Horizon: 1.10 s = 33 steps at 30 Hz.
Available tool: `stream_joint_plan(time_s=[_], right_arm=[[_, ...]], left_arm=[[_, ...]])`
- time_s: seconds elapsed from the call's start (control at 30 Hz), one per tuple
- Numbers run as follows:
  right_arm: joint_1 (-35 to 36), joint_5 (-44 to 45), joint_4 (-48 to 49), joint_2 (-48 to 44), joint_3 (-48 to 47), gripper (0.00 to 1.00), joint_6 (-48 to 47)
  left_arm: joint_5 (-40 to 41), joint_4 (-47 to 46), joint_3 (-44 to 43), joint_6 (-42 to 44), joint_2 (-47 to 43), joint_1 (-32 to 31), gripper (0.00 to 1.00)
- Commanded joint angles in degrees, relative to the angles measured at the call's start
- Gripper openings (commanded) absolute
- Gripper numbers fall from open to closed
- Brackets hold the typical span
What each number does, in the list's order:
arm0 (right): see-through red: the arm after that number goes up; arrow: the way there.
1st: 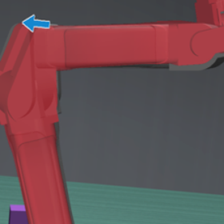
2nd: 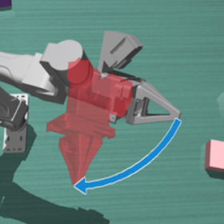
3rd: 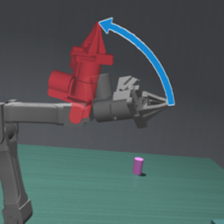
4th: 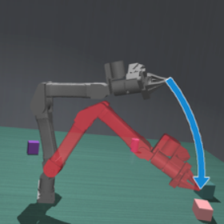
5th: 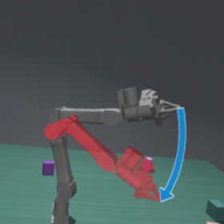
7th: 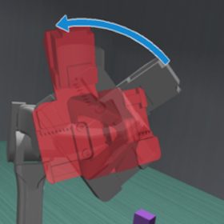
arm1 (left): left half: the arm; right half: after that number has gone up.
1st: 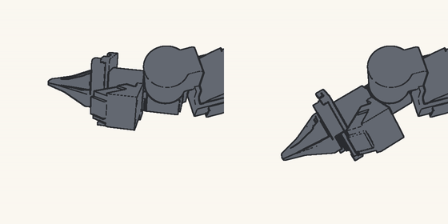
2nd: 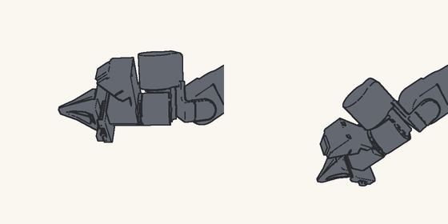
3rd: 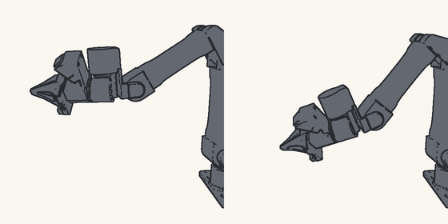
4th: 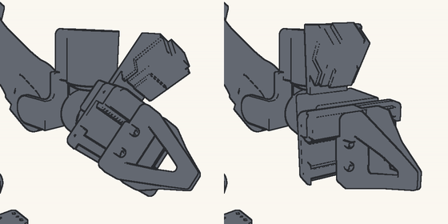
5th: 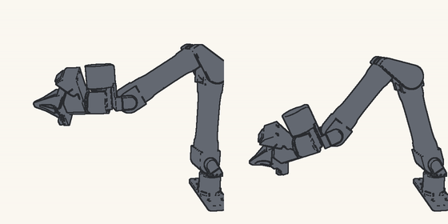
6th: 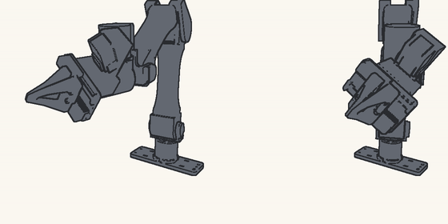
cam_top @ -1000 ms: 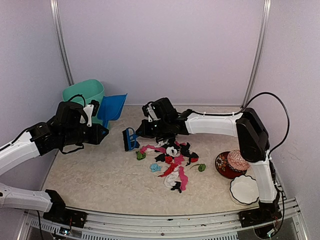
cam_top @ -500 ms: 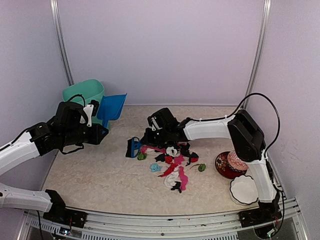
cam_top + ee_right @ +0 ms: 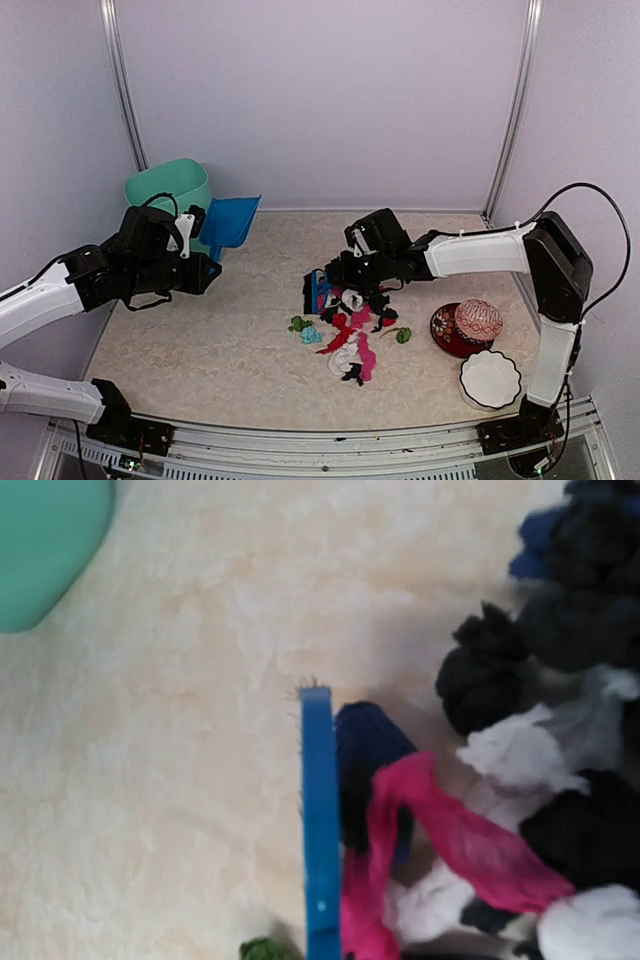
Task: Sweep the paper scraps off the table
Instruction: Sweep the paper scraps at the center of the board, then sweep the paper scraps into the dustpan.
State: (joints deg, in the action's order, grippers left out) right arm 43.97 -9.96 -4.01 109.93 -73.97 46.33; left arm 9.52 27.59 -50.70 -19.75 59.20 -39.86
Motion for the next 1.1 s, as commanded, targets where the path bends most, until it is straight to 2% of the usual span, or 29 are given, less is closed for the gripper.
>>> stream_joint_plan(time_s=[0.0,0.17,0.4,0.5,0.63,0.77,1.07], right_arm=[[-0.46,1.52,-2.23,-6.87,1.02,0.0,-4.75],[-0.6,5.57,-7.32,-13.41,0.66,0.0,-9.64],[-2.19,17.45,-13.14,-20.79,0.61,0.0,-19.35],[-2.79,23.68,-13.48,-21.75,0.65,0.0,-27.2],[-3.71,28.91,-12.78,-21.07,0.35,0.0,-35.28],[-4.51,29.5,-10.75,-18.33,-0.21,0.0,-44.37],[-4.74,30.34,-5.34,-8.21,-3.45,0.0,-64.87]], left_arm=[[3.51,0.75,0.09,-1.07,1.38,-3.46,0.0],[5.46,1.88,0.9,-5.12,2.5,-8.35,0.0],[7.23,3.33,1.81,-11.97,4.08,-17.06,0.0],[8.81,5.59,1.54,-14.77,5.87,-21.01,0.0],[9.58,9.53,1.69,-18.62,8.42,-25.75,0.0],[8.23,14.21,1.63,-22.47,10.98,-30.0,0.0],[2.92,19.33,1.35,-23.26,17.17,-33.99,0.0]])
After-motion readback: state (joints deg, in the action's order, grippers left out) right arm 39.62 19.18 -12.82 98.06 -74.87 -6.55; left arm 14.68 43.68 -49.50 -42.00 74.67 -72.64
